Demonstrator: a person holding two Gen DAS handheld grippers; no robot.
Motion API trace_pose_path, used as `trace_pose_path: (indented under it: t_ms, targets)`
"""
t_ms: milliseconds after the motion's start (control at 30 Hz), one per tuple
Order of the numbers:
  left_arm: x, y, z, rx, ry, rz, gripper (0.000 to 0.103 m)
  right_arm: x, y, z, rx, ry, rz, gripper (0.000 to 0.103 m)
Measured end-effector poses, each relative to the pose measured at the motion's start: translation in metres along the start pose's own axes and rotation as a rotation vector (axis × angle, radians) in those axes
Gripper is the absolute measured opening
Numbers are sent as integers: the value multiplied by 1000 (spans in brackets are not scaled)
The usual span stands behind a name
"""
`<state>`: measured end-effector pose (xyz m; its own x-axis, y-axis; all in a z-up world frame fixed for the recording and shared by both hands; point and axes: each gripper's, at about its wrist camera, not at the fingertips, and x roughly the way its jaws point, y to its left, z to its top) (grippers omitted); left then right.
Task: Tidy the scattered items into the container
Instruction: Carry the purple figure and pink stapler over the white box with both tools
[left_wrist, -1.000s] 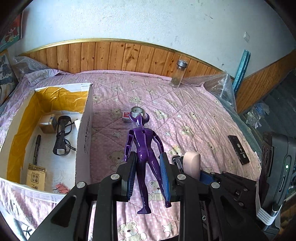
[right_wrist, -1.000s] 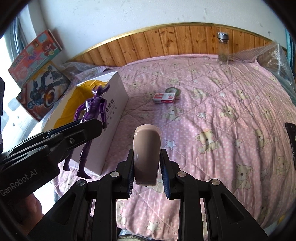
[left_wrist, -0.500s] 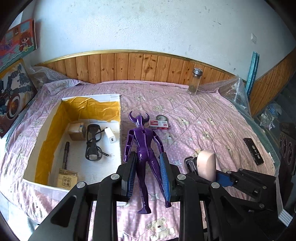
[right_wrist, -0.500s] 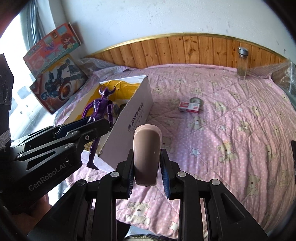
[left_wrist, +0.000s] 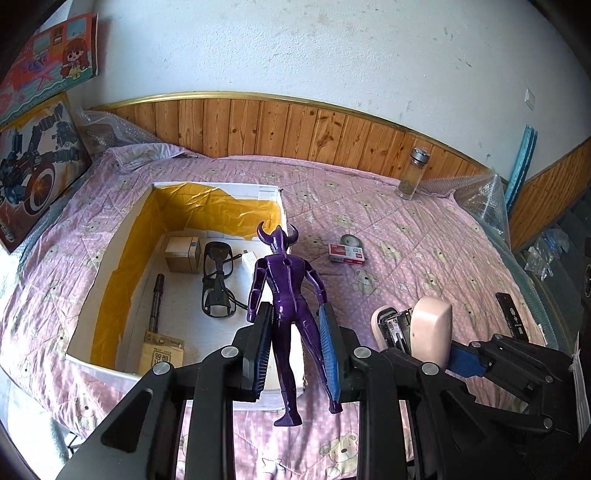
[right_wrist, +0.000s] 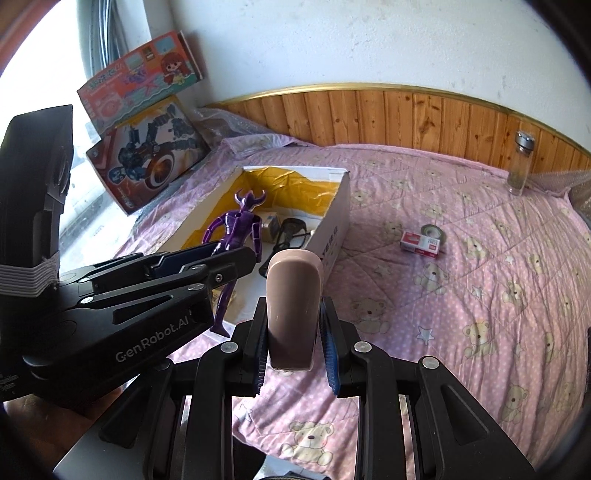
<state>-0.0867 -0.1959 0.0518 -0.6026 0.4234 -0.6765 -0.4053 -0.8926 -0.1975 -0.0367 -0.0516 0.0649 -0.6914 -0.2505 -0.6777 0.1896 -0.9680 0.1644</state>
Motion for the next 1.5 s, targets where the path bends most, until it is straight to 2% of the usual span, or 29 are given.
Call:
trace_pose_path:
  t_ms: [433, 900, 1067, 1367, 1500]
  targets:
    - [3, 57, 13, -165, 41, -57, 26, 24, 25, 34, -81, 18, 73, 27]
    - [33, 107, 19, -348, 115, -90, 26, 72, 19, 79, -119, 83, 119, 27]
    - [51, 116, 18, -416, 165, -119, 26, 99, 12, 97, -122, 129, 140, 27]
    - [83, 108, 9, -471, 246, -164, 26, 153, 6, 123, -113, 237, 204, 27]
    - [92, 113, 1, -554, 270, -156, 26, 179, 14, 130, -133, 295, 235, 27]
